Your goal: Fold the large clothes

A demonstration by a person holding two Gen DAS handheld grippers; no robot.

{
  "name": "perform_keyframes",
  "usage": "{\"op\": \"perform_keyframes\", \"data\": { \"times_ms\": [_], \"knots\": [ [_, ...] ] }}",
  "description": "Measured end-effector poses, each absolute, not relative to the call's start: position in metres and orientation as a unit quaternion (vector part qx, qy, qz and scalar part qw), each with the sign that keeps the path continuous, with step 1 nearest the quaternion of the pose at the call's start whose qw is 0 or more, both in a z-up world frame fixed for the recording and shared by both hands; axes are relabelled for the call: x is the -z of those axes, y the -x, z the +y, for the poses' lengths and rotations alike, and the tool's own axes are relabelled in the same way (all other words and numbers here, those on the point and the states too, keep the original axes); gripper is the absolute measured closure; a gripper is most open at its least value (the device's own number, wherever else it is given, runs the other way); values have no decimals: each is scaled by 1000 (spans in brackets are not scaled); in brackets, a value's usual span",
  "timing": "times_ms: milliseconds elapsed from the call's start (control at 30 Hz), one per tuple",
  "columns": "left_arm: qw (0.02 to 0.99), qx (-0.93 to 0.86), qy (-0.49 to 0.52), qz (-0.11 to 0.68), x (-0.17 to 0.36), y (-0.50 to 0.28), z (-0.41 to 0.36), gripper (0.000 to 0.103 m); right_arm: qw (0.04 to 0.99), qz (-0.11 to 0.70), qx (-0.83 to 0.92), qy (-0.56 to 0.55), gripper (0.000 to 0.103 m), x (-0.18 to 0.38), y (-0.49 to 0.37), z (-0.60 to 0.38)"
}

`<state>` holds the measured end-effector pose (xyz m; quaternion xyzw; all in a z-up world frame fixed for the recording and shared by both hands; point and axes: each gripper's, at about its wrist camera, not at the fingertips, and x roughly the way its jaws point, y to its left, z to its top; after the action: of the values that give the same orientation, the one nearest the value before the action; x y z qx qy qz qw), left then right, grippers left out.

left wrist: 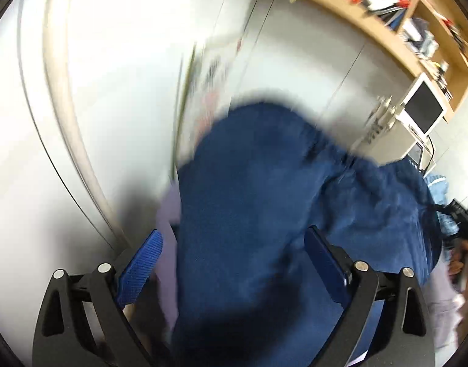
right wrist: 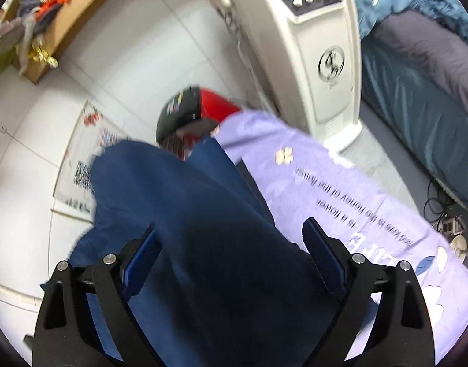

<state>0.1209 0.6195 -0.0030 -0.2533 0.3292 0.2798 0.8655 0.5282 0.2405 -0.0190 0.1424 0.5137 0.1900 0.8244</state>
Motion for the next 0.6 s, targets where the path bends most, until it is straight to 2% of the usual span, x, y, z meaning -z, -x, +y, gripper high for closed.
{"op": "perform_keyframes", "data": {
  "times_ms": [133, 267, 433, 600],
  "knots": [
    [882, -296, 191, 311, -49, -121, 592, 6, 848, 473, -208, -119, 12, -30, -494, 243],
    [875, -259, 172, 372, -67, -146, 558, 6, 855, 466, -226, -14, 7, -65, -435, 271],
    [868, -207, 170, 418, -72, -158, 513, 6, 837, 469, -269, 85, 6, -77, -356, 298],
    [864, -201, 118, 447, -72, -158, 469, 6, 823, 478, -268, 149, 6, -68, -295, 311]
  ]
}}
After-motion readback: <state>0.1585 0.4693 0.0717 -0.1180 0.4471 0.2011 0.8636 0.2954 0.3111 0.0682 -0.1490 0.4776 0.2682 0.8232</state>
